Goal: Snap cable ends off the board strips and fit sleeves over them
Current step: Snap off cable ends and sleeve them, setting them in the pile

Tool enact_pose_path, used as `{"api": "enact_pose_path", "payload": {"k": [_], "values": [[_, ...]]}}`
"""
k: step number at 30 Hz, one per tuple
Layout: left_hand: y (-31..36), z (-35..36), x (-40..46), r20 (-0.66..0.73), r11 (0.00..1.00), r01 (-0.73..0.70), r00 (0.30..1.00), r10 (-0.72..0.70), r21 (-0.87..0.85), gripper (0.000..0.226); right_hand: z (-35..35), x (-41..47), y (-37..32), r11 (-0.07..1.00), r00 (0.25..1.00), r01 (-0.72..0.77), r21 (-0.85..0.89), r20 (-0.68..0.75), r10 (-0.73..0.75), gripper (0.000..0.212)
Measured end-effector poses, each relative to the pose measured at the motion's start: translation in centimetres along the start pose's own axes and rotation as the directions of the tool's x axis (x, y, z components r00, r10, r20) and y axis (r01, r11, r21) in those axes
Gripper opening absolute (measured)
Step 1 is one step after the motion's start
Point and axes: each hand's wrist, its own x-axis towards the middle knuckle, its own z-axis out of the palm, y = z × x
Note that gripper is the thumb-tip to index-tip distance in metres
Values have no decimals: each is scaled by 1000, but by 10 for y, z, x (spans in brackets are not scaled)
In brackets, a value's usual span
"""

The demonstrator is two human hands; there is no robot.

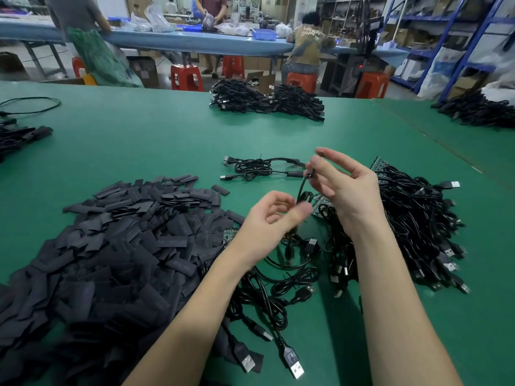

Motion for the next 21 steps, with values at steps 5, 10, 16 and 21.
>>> {"api": "enact_pose_path", "payload": {"k": [5,10,16,21], "values": [[6,-3,2,-46,998,-60,997,60,11,17,0,0,-3,999,996,9,49,-87,-4,27],[28,-32,24,-158,888,-119,965,209,444,22,-8,3,-9,999,984,-35,-35,-176,29,30],[29,-55,96,-134,486,-2,960,244,874,24,-9,2,-11,992,988,-89,-88,-135,77,7],[5,-70,124,-66,97,44,969,238,994,22,-5,2,-4,981,994,-105,-162,-46,98,8]]}}
